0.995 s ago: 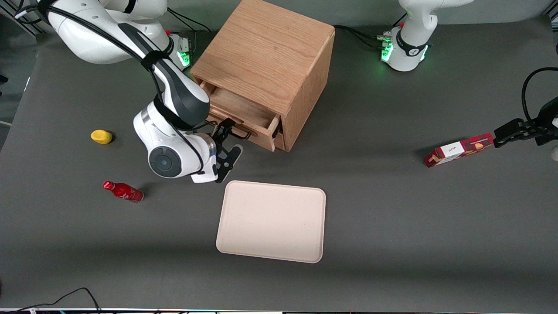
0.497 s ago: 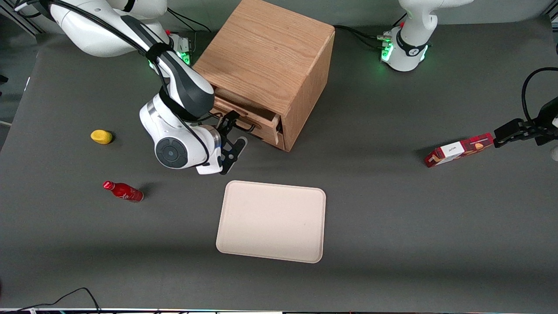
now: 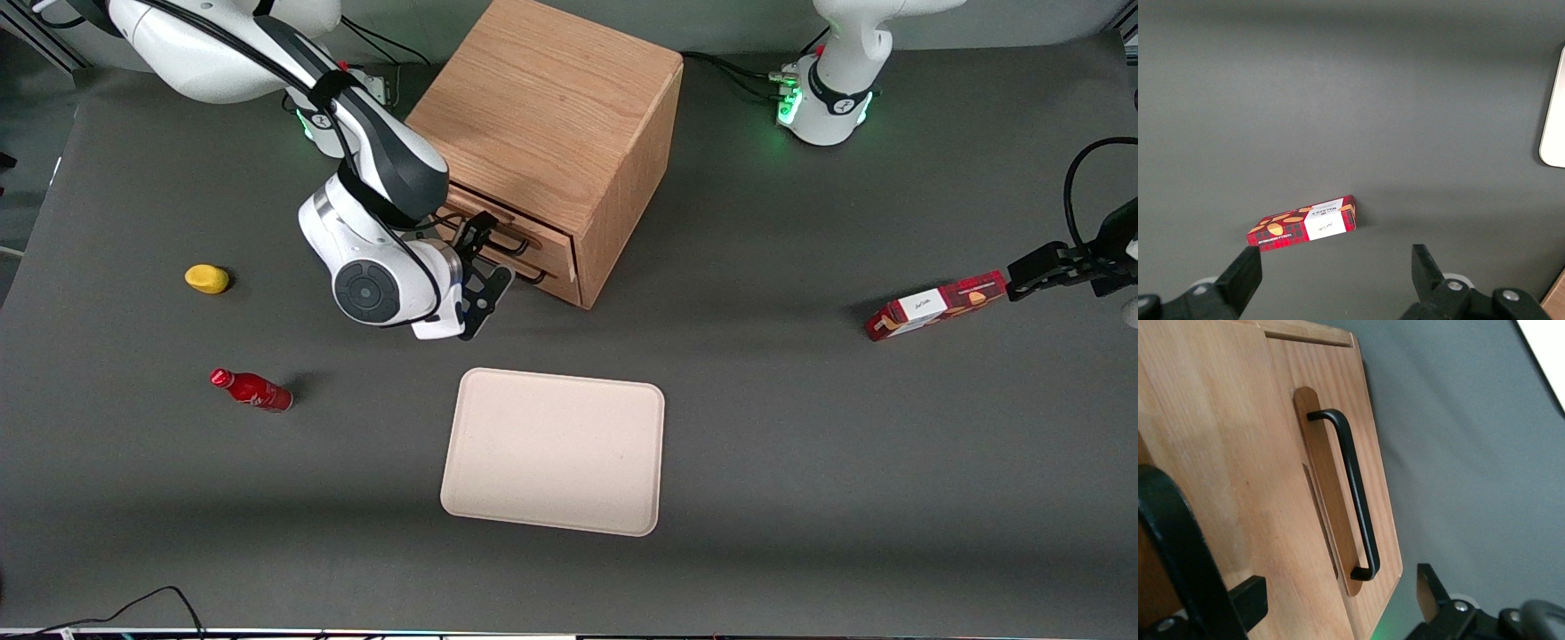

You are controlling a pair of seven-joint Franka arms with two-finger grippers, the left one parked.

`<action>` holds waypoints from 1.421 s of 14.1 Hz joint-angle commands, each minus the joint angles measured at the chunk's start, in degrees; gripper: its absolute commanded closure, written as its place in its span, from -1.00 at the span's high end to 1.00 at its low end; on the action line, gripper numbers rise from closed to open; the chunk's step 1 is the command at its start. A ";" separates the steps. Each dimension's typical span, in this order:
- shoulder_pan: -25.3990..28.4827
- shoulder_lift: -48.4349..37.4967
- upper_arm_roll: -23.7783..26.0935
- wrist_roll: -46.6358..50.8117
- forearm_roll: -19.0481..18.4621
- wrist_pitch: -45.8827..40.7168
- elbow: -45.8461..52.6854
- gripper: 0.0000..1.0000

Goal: Close top drawer

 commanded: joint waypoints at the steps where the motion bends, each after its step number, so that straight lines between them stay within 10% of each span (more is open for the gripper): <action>1: 0.40 -0.03 0.71 3.20 -0.33 4.00 -3.48 1.00; 20: 0.14 0.32 1.33 4.52 -0.24 -2.85 1.79 1.00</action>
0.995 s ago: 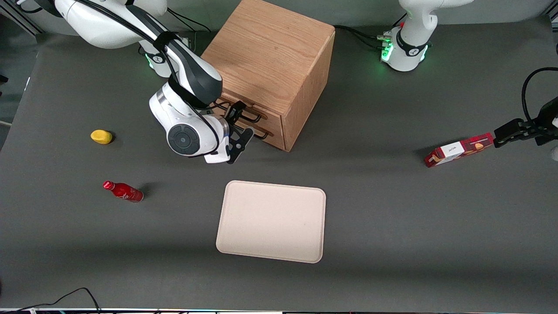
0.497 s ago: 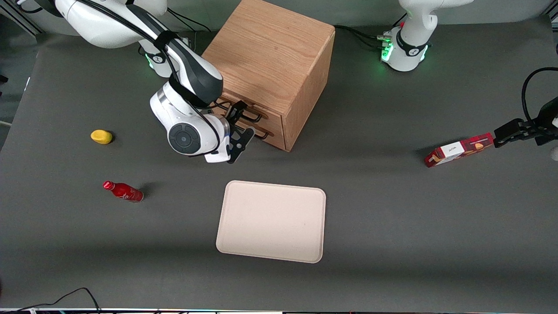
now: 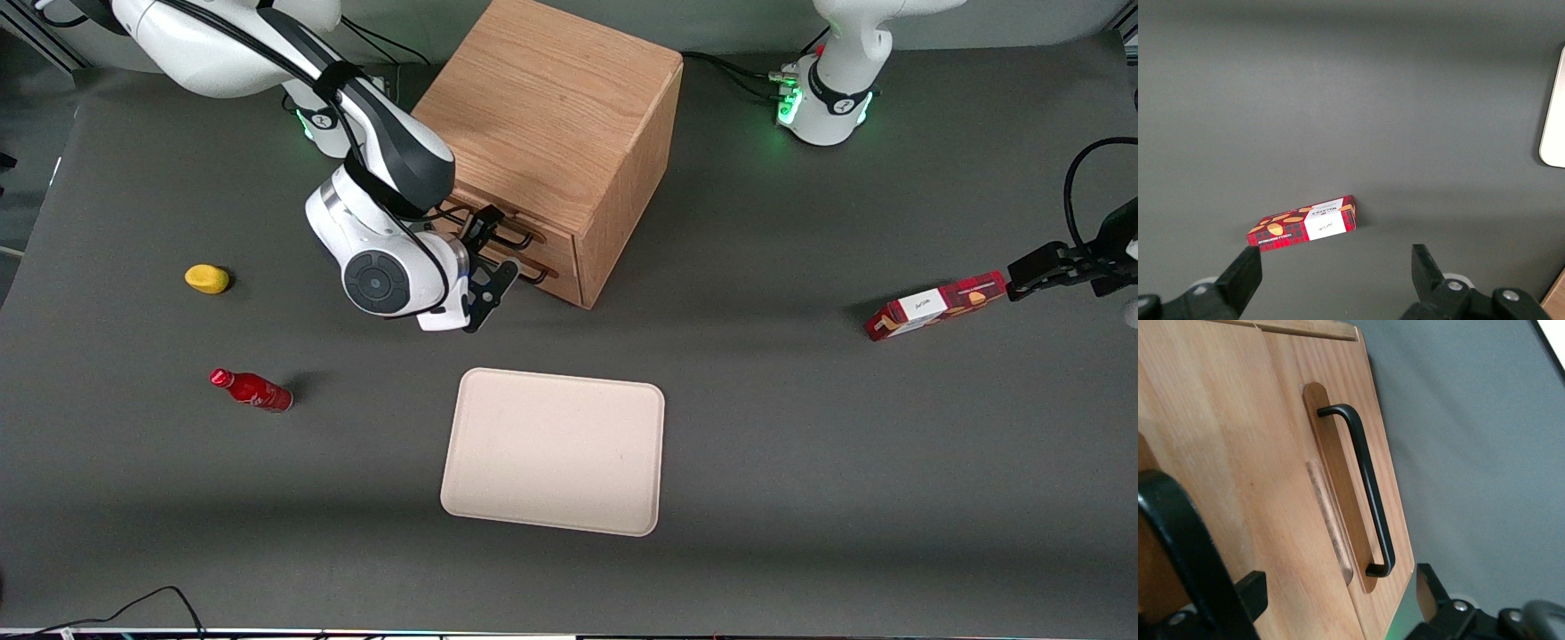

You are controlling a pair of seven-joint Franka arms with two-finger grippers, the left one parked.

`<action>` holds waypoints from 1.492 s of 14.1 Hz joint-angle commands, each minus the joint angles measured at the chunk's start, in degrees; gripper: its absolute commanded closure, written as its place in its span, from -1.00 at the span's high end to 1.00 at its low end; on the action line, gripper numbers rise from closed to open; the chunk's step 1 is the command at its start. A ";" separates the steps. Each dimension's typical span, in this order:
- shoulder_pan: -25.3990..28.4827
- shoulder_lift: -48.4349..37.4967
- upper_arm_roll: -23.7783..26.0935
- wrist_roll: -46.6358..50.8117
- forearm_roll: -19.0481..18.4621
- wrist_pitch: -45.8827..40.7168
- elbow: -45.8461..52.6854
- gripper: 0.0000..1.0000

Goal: Close top drawer

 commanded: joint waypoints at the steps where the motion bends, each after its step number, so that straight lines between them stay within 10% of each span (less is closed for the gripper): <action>1: 0.00 0.60 0.11 1.55 -0.32 -2.09 1.95 1.00; 21: -0.36 -0.54 -3.21 2.25 1.61 -14.91 14.24 1.00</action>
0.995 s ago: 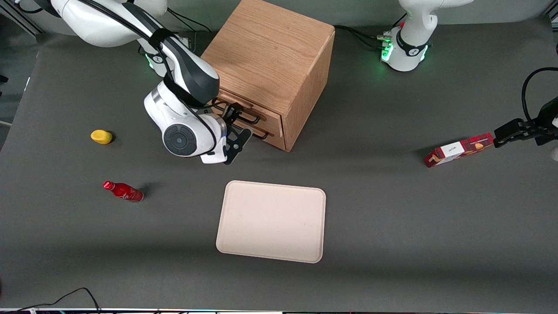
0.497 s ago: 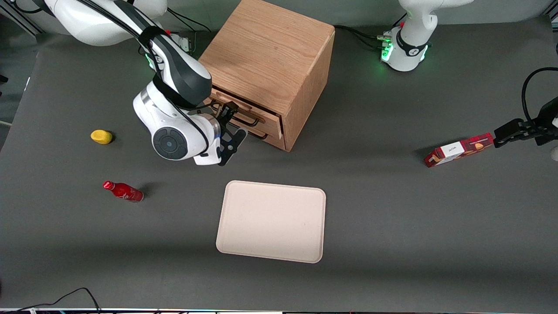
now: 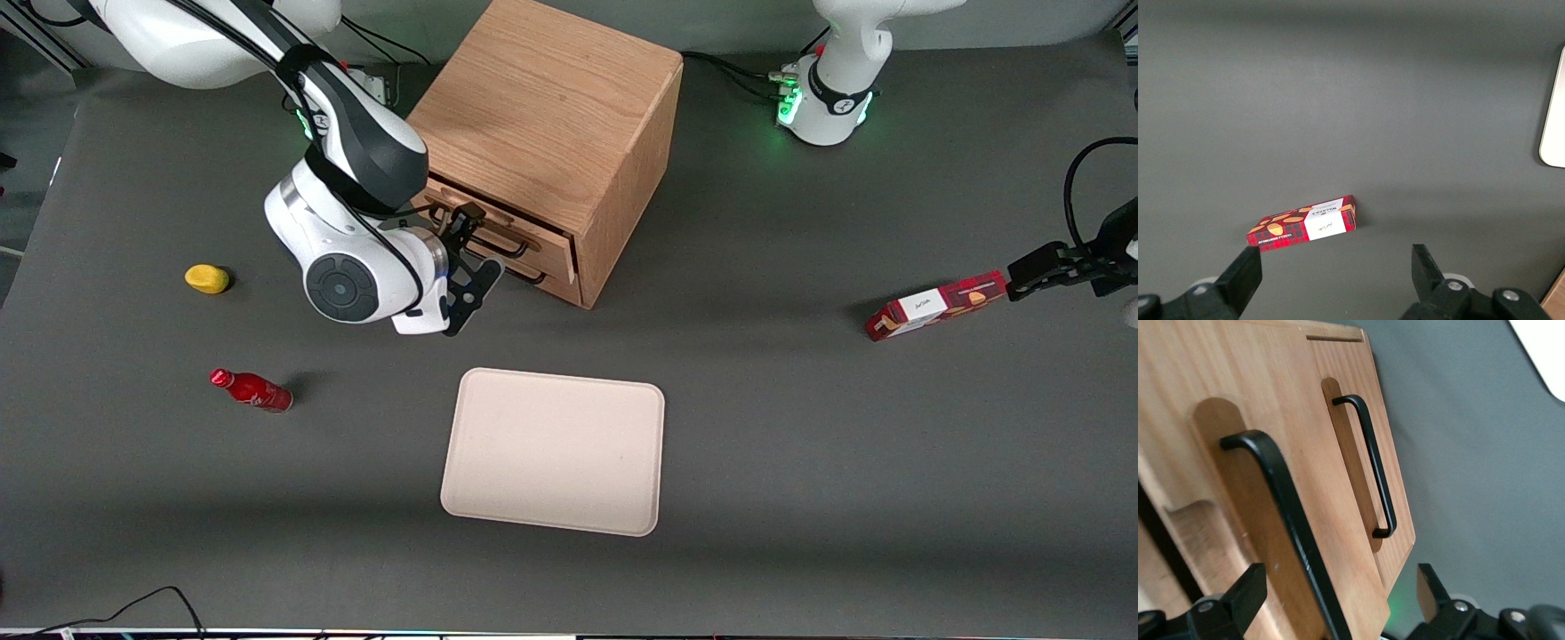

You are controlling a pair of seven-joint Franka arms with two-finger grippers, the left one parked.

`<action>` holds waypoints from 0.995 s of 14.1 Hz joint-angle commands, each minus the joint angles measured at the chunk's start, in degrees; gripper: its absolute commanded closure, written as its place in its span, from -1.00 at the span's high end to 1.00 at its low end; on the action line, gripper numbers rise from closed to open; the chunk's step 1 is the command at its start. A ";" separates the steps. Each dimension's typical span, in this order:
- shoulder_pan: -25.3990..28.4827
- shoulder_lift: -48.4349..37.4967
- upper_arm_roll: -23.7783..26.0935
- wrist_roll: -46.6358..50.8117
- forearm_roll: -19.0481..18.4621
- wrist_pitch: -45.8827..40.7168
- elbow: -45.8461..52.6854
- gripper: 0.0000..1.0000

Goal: Close top drawer

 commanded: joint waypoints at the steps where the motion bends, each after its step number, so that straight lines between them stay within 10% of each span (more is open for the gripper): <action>1: -0.02 -0.66 -3.07 1.14 0.87 -5.22 6.38 1.00; 14: 0.95 -16.47 -30.13 10.16 -8.62 2.04 4.75 1.00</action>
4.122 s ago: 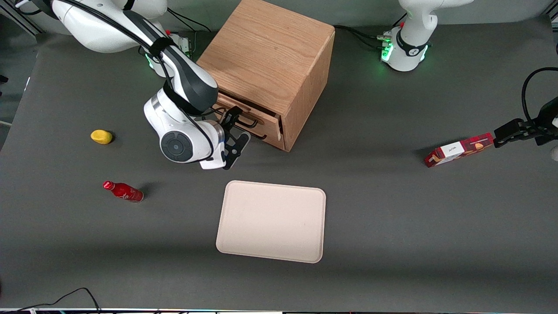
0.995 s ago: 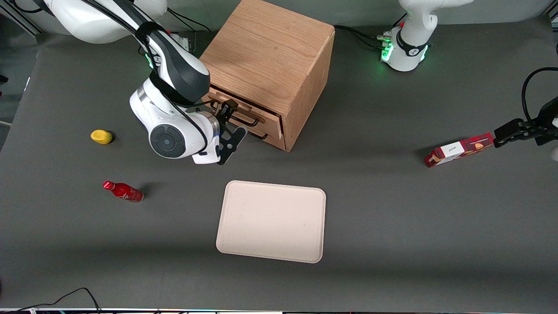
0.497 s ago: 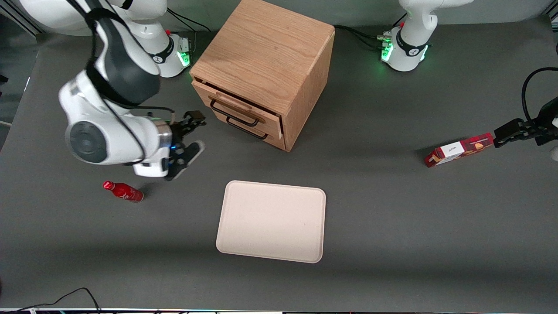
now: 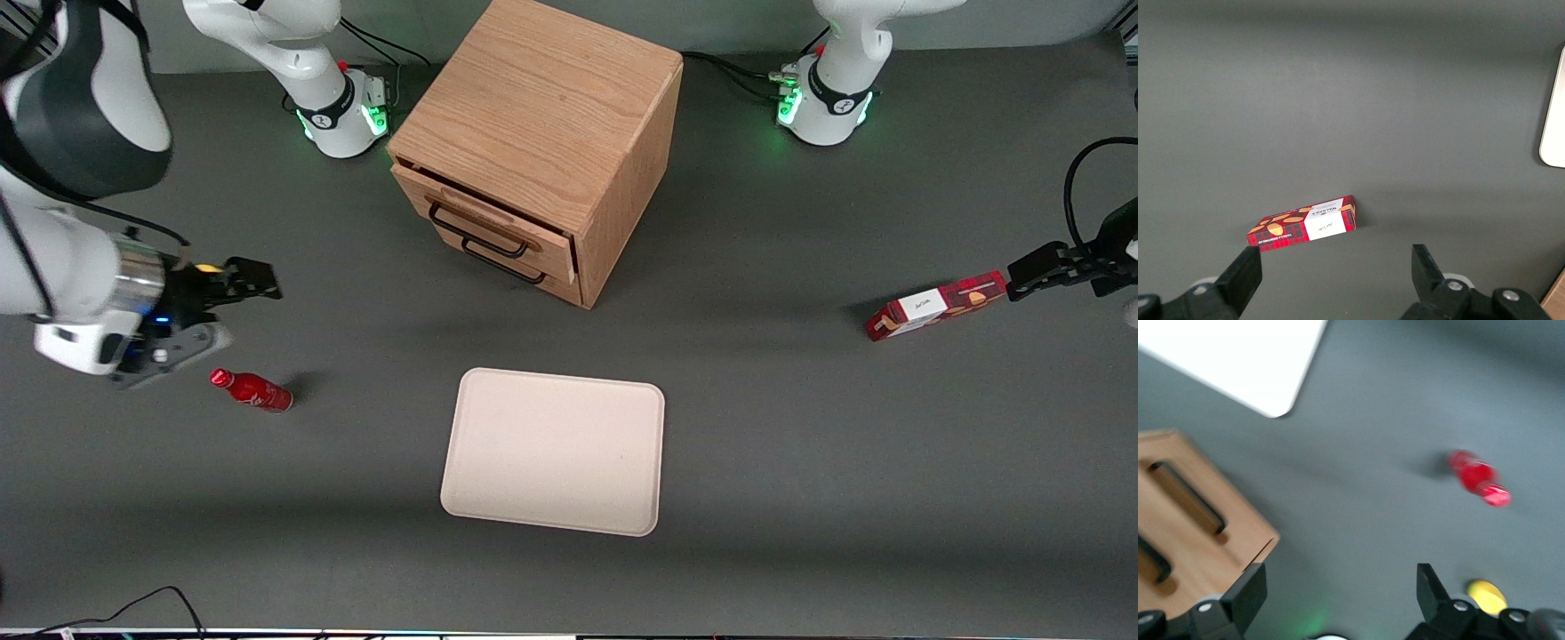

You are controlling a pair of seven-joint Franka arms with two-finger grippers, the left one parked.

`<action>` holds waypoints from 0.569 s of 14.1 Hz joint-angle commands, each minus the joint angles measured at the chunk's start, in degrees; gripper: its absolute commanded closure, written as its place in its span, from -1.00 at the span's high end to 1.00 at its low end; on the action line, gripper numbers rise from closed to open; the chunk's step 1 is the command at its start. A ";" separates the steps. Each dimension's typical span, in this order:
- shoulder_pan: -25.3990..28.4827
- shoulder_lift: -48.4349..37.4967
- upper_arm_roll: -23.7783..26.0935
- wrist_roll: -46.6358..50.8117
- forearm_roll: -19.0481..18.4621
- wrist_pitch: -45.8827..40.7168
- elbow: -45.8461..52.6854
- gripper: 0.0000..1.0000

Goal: Close top drawer

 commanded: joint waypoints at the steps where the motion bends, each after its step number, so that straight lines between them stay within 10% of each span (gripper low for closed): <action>1: 1.40 -6.31 -4.85 7.90 -1.65 5.01 -5.44 1.00; 8: 1.49 -21.70 -15.41 10.99 -1.65 13.46 -21.00 1.00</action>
